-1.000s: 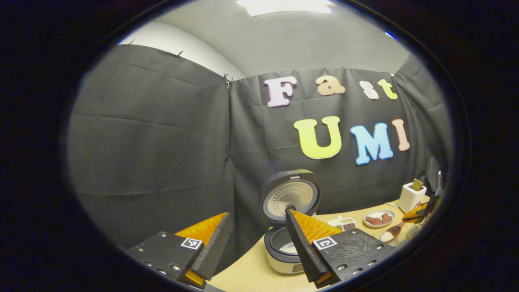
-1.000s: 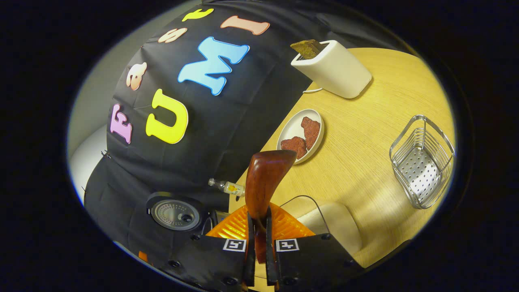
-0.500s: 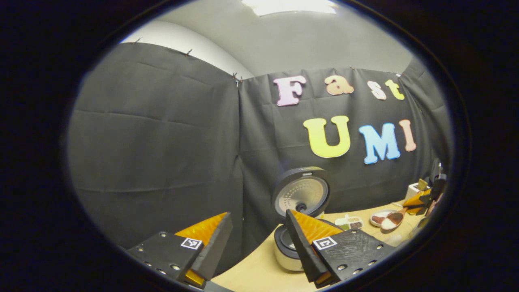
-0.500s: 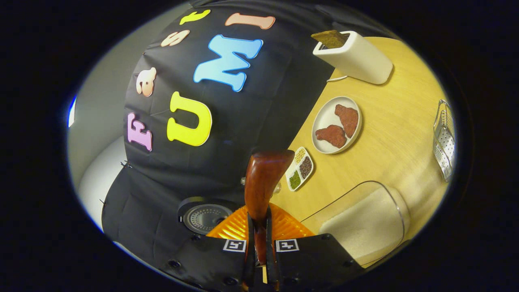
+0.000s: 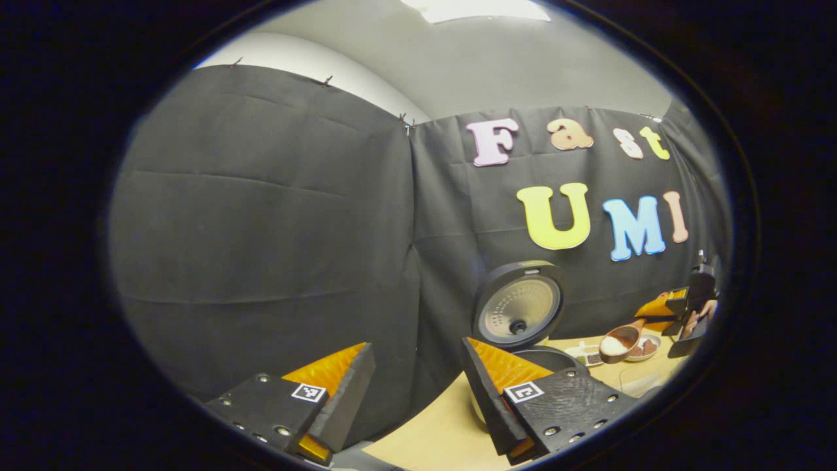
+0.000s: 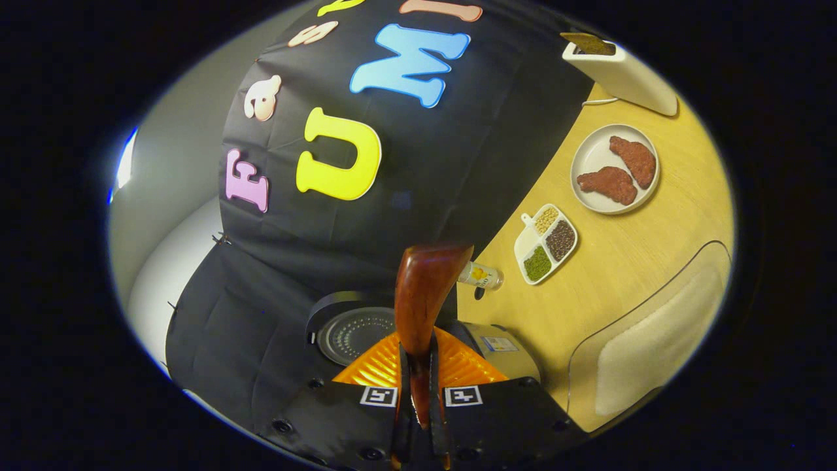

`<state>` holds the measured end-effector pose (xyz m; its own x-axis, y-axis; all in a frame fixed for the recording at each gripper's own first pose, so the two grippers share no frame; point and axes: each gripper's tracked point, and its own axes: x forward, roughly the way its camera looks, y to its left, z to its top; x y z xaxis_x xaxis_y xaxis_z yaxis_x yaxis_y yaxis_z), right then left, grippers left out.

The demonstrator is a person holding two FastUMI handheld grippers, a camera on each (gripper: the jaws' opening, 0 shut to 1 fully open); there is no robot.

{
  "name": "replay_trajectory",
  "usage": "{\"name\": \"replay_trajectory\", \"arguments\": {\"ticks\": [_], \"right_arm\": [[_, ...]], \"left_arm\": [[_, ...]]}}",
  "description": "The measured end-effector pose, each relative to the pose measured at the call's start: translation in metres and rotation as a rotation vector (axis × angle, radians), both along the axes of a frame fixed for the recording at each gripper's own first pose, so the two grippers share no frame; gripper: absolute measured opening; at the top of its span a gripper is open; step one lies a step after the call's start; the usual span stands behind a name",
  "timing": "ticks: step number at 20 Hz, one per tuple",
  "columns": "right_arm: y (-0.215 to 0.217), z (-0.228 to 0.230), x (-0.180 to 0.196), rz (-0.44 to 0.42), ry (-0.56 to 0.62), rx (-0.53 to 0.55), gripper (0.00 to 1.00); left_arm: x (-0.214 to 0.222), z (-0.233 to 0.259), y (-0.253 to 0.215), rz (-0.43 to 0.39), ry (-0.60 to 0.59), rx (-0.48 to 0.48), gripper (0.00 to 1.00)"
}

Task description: Close the left gripper, press the button to open the rice cooker; take a wooden spoon from the chopstick holder with the right hand, scoop a spoonful of rice and pour it into the rice cooker, then put the wooden spoon back into the chopstick holder.

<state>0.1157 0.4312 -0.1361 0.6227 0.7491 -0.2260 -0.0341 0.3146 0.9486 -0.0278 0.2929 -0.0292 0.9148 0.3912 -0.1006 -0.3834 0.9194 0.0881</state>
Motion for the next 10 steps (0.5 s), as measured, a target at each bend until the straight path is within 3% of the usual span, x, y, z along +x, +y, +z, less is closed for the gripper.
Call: {"name": "replay_trajectory", "arguments": {"ticks": [5, 10], "right_arm": [[0.055, 0.000, 0.001, 0.052, -0.046, -0.049, 0.09], [0.103, -0.013, 0.000, 0.106, -0.106, -0.142, 0.12]], "left_arm": [[-0.008, -0.006, 0.023, 0.037, 0.020, -0.001, 0.80], [-0.012, -0.014, 0.044, 0.067, 0.033, -0.011, 0.80]]}}
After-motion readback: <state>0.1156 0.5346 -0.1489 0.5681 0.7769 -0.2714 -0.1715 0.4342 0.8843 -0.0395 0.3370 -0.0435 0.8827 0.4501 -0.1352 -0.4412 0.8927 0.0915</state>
